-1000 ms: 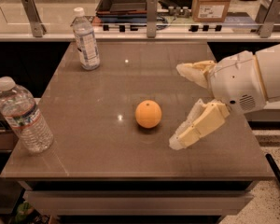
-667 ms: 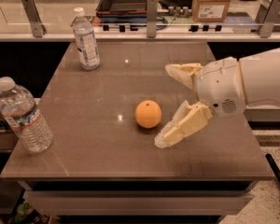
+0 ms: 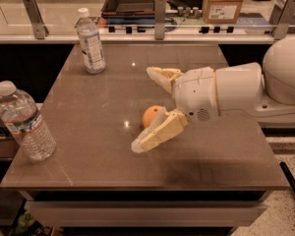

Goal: Pick water bottle

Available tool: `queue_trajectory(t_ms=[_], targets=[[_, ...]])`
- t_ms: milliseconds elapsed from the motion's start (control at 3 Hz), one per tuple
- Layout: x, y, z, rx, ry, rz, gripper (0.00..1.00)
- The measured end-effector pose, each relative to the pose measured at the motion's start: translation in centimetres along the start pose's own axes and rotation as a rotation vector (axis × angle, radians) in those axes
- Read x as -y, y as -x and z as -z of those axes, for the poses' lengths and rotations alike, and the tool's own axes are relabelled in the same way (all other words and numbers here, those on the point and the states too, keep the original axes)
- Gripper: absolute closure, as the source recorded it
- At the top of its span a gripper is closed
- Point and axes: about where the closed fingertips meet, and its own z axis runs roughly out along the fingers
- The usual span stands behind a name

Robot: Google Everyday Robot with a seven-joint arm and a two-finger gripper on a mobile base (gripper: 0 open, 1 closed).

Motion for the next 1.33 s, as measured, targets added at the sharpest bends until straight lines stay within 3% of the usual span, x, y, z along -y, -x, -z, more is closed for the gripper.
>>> queue_trajectory(t_ms=[667, 1333], targets=[[-2.3, 0.3, -5.3, 0.113, 0.061, -0.013, 0.00], [-4.9, 4.1, -8.9, 0.137, 0.104, 0.000, 0.00]])
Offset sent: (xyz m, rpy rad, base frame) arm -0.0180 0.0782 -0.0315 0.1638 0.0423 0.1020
